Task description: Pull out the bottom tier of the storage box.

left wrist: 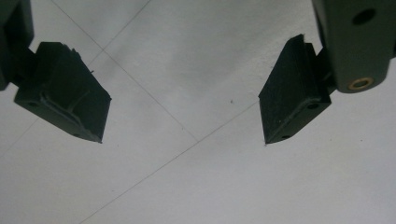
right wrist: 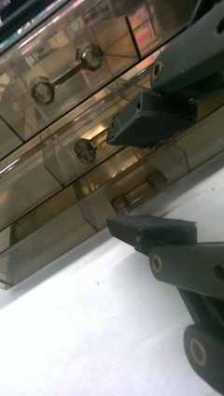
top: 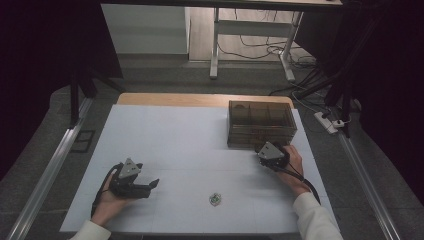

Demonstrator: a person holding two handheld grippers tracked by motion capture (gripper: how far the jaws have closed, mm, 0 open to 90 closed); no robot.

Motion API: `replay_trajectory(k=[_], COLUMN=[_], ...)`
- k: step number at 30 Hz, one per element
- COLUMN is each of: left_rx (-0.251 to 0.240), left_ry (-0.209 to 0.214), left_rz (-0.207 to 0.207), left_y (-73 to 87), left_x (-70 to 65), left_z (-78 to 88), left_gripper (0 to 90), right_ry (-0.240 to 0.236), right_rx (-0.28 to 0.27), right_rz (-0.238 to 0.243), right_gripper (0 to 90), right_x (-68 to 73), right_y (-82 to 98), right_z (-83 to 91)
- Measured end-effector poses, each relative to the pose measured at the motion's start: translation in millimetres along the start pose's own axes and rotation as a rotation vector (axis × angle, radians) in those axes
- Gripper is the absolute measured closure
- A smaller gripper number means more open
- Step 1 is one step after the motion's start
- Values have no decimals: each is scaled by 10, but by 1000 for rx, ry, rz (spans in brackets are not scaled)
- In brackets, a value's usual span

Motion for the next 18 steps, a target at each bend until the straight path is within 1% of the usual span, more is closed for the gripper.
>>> replay_trajectory(k=[4, 7, 13, 18], left_rx=[1, 0, -1, -2], left_ry=[-1, -1, -1, -2], left_rz=[0, 0, 1, 0], left_y=[1, 1, 0, -3], left_x=[1, 4, 5, 6], left_z=[-3, 1, 2, 7], left_gripper=[166, 166, 166, 166], right_ry=[-39, -68, -92, -120], right_rx=[6, 19, 26, 36], right_rz=[-17, -17, -20, -9], right_gripper=[528, 525, 549, 572], right_x=[-16, -5, -13, -24], right_y=[-7, 7, 2, -17], right_z=[-9, -30, -54, -60])
Point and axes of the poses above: each handheld gripper's, and its own axes: z roughly backward along the jaws, y roughly out of its underside, x roughly to its left, the point moved 9 cm from there along -z, roughly forward along the jaws, and after that the axes turned 6 degrees about -y, right-handed, at the moved point
